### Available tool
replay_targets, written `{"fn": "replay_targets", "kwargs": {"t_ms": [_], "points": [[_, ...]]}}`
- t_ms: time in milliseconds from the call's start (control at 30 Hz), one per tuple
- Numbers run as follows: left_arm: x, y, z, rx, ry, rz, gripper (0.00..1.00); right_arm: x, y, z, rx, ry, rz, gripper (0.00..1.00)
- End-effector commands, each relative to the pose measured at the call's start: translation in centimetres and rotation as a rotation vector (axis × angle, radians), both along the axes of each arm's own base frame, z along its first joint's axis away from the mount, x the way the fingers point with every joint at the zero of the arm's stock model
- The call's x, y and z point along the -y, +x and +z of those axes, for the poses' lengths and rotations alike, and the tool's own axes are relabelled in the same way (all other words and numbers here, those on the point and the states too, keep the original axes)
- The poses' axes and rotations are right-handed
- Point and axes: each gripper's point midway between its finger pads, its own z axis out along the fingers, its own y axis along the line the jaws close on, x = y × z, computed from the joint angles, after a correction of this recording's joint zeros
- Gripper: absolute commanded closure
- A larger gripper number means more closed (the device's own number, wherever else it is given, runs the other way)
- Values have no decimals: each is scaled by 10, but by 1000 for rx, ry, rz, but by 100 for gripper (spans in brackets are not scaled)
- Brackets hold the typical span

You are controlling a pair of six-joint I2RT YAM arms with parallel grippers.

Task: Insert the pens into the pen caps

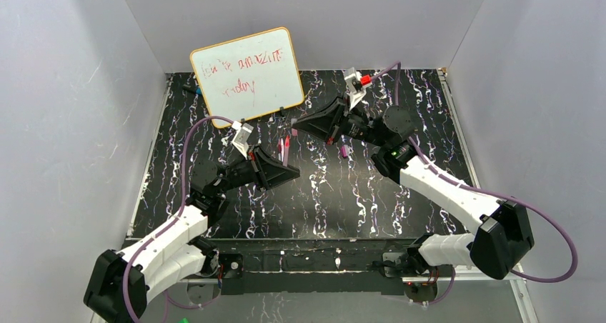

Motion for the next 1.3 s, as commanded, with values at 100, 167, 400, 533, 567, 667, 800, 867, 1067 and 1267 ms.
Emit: {"fn": "replay_targets", "kwargs": {"t_ms": [100,167,400,533,567,667,800,867,1067,1267], "points": [[1,-6,6,43,-13,-31,100,0,-15,32,102,64,47,99],[1,-6,7,48,-15,-31,100,-1,-18,33,100,72,60,99],[1,-9,11,62,-19,-44,100,4,-40,41,68,179,189,99],[0,-13,15,78,-25,-54,100,8,-55,50,77,224,282,99],[0,-13,16,80,-26,-54,100,9,-58,51,79,230,296,99],[0,-13,19,87,-29,-55,100,11,-61,52,73,245,320,99],[-1,-16,29,113,-42,-64,100,14,-63,48,53,282,357,99],[-1,-18,36,129,-50,-73,100,16,-62,46,34,301,374,99],[0,-31,49,176,-58,-131,100,19,-60,42,-13,355,467,99],[2,-38,50,199,-48,-170,100,19,-52,38,-12,359,485,99]]}}
